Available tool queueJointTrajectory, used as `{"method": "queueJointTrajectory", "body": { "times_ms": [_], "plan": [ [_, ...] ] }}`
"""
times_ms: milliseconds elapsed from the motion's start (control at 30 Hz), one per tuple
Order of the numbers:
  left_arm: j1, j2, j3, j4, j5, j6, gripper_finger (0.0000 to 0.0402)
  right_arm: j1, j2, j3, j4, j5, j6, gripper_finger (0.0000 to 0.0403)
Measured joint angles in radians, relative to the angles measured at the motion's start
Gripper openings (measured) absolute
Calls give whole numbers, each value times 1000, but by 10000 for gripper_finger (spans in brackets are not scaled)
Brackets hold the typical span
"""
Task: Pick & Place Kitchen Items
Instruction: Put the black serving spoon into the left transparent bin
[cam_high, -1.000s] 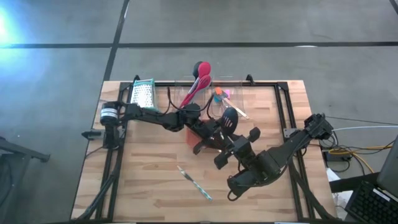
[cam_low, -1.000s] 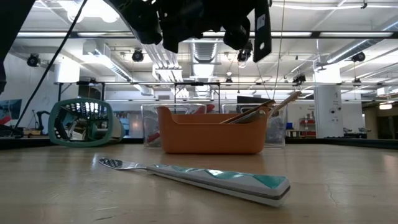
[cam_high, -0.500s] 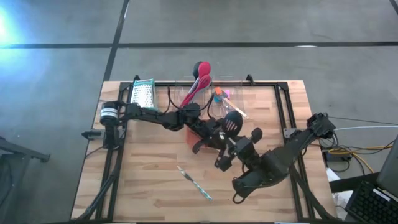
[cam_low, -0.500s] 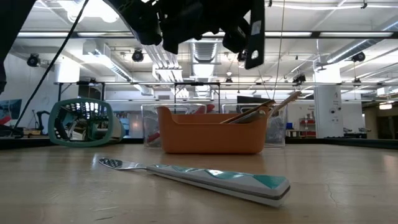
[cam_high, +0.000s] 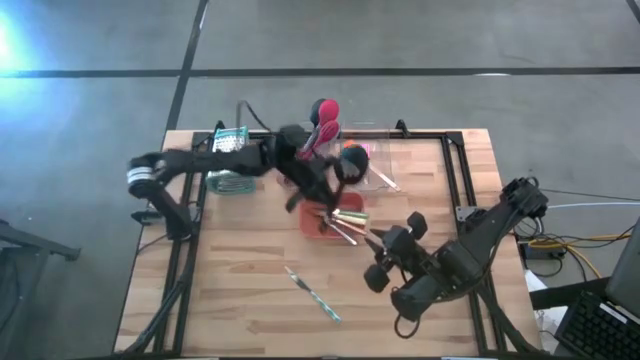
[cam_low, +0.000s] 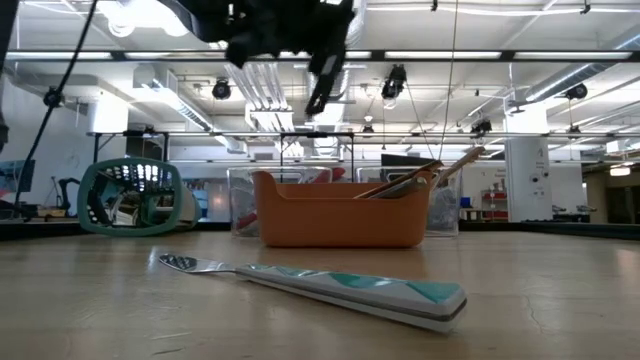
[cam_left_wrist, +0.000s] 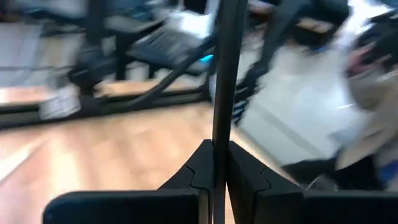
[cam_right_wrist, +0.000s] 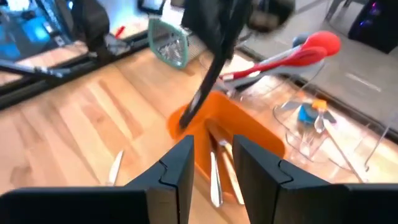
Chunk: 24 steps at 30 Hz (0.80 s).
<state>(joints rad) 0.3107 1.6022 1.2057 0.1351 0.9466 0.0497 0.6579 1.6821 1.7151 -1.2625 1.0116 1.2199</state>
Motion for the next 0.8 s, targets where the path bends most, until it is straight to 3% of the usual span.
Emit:
{"method": "queueJointTrajectory", "body": {
  "times_ms": [200, 467, 800],
  "plan": [
    [215, -101, 0, -304, -25, 243, 25, 27, 0, -54, -22, 27, 93, 96],
    [433, -100, 0, -274, -27, 256, 25, 29, -1, -121, -44, 62, 155, 92],
    [521, 55, 36, -277, -12, 227, 25, 29, 2, -134, -45, 91, 161, 95]
  ]
}}
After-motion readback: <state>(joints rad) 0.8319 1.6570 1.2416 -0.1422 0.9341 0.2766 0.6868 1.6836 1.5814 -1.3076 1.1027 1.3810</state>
